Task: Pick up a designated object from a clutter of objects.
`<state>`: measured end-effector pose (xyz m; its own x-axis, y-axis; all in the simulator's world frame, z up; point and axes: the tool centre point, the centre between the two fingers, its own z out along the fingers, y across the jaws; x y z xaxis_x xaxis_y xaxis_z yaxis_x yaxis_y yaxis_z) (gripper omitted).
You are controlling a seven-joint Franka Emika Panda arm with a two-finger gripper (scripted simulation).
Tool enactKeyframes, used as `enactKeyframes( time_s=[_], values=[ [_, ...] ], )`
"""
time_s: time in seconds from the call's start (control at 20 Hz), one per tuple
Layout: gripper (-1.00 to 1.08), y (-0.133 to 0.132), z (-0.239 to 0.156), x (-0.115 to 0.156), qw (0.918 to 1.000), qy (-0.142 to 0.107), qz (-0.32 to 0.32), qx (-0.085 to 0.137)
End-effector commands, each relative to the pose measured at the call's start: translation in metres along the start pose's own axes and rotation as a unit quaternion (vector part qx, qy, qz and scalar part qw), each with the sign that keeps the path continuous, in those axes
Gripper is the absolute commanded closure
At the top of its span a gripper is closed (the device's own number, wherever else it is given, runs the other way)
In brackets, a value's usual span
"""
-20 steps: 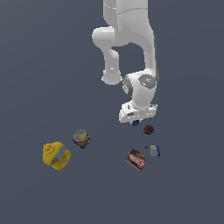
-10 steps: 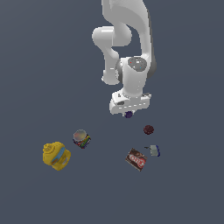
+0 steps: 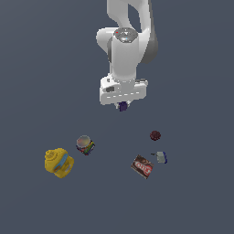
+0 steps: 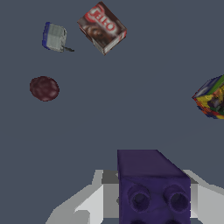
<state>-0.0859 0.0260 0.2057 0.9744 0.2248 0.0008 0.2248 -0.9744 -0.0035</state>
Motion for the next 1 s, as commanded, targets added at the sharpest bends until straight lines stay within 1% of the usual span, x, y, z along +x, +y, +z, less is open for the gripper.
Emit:
enactKeyframes(
  time_s=[0.0,0.6,0.95],
  values=[
    [1.08,0.015,-0.023,-0.007,1.0,0.0,0.0,0.001],
    [1.08,0.089,-0.131,-0.035,1.0,0.0,0.001,0.0],
    [1.08,0.122,-0.179,-0.045,1.0,0.0,0.001,-0.001]
  ],
)
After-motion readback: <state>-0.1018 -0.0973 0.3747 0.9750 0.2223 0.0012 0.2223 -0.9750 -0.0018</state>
